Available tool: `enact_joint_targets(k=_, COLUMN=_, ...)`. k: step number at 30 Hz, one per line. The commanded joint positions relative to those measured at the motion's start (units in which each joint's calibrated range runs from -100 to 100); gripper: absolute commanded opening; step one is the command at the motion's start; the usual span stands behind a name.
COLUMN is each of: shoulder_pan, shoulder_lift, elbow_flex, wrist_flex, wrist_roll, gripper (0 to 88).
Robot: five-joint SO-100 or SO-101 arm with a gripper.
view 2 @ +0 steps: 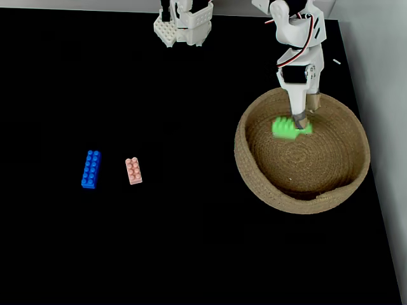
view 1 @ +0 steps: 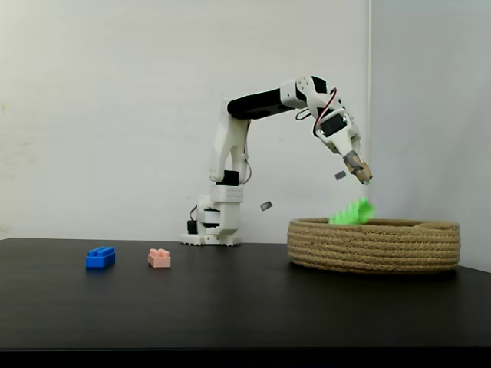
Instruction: Place the lego blocks in the tray
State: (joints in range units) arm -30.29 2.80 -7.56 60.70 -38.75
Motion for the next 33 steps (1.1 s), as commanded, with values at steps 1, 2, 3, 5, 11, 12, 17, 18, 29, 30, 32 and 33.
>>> enact_joint_targets(k=1, shoulder_pan=0.7, shoulder_lift=-3.7, elbow_flex=1.2, wrist_flex=-0.3, wrist_roll=1.8, gripper=39.6)
enact_joint_targets(k=2, shoulder_pan=1.0, shoulder_lift=-4.5, elbow_flex=2.3, wrist_flex=-0.3, wrist_roll=2.1, gripper=39.1)
enact_joint_targets(k=3, shoulder_pan=1.4, shoulder_lift=-5.6, elbow_flex=3.3, wrist_flex=-0.2, wrist_roll=2.0, gripper=39.7)
enact_joint_targets(k=5, shoulder_pan=2.9, shoulder_lift=-8.2, elbow_flex=5.0, wrist_flex=3.5, wrist_roll=0.9, gripper=40.2)
enact_joint_targets(k=11, shoulder_pan=9.4, shoulder_lift=-22.1, elbow_flex=26.0, wrist_flex=5.1, wrist_roll=-2.6, gripper=37.1)
enact_joint_targets(k=12, shoulder_pan=10.3, shoulder_lift=-23.8, elbow_flex=29.6, wrist_flex=4.3, wrist_roll=-2.6, gripper=36.6)
enact_joint_targets(k=17, shoulder_pan=19.2, shoulder_lift=-25.4, elbow_flex=36.8, wrist_flex=2.6, wrist_roll=0.3, gripper=35.7)
enact_joint_targets(k=18, shoulder_pan=21.4, shoulder_lift=-24.8, elbow_flex=36.8, wrist_flex=2.5, wrist_roll=1.1, gripper=35.6)
enact_joint_targets(k=29, shoulder_pan=42.8, shoulder_lift=-13.0, elbow_flex=30.0, wrist_flex=12.9, wrist_roll=8.5, gripper=36.9)
enact_joint_targets(k=30, shoulder_pan=44.4, shoulder_lift=-12.3, elbow_flex=29.6, wrist_flex=11.7, wrist_roll=8.6, gripper=37.2)
enact_joint_targets(k=32, shoulder_pan=47.3, shoulder_lift=-10.1, elbow_flex=26.4, wrist_flex=10.1, wrist_roll=8.7, gripper=36.9)
enact_joint_targets(k=33, shoulder_pan=48.6, shoulder_lift=-8.7, elbow_flex=23.7, wrist_flex=10.1, wrist_roll=8.7, gripper=36.6)
